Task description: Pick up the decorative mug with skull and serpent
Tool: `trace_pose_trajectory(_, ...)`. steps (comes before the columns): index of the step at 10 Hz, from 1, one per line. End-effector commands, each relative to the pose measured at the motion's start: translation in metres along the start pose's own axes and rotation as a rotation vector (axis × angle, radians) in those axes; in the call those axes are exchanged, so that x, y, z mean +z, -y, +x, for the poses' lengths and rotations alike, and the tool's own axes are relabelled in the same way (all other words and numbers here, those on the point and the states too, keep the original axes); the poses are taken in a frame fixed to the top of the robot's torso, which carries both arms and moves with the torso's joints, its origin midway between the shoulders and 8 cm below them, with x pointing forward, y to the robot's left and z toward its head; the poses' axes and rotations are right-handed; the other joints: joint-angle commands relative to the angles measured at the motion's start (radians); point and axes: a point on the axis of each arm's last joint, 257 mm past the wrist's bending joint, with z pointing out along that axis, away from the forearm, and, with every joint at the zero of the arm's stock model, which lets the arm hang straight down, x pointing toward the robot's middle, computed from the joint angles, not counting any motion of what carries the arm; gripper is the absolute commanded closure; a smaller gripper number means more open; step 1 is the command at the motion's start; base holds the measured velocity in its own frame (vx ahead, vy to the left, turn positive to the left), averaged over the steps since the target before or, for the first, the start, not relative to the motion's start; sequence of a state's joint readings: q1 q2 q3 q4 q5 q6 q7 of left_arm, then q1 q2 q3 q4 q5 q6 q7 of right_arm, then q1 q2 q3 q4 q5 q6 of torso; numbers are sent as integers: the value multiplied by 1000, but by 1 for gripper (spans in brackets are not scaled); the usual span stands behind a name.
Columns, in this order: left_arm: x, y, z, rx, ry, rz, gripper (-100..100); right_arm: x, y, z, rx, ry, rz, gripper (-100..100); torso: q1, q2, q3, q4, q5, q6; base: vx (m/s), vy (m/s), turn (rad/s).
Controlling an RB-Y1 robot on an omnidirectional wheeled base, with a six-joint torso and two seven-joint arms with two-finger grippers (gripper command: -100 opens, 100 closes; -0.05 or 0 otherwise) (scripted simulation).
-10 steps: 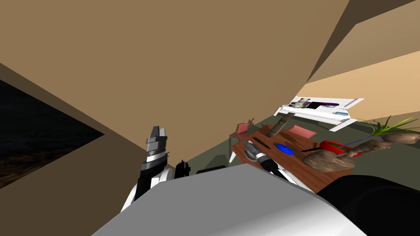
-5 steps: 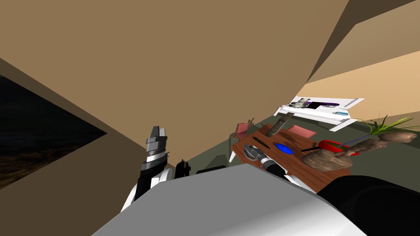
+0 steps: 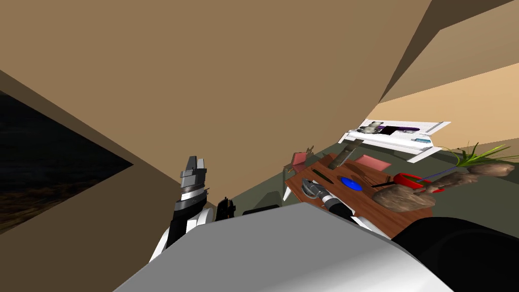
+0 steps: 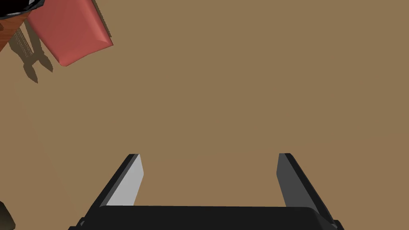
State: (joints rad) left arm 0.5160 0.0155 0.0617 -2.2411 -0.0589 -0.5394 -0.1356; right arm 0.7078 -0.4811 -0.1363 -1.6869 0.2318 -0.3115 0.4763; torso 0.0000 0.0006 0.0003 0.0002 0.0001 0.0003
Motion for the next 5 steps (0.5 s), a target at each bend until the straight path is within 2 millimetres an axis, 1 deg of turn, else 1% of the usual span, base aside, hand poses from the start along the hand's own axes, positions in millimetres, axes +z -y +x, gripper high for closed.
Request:
trace_pose_trajectory(1,0,0,0,0,0,0,0,0,0,0,0,0,0,-100,0,0,0,0,0,0,0,0,0)
trace_pose_trajectory(3,0,0,0,0,0,0,0,-18,31,17,-92,-76,72,-100,1,1,0,0,0,1,-20,8,-49)
trace_pose_trajectory(4,0,0,0,0,0,0,0,-23,40,22,-116,-98,89,-100,1,1,1,0,0,1,-18,4,-23)
trace_pose_trajectory(5,0,0,0,0,0,0,0,-36,58,33,-171,-148,128,-100,1,1,1,0,0,0,-4,-2,12)
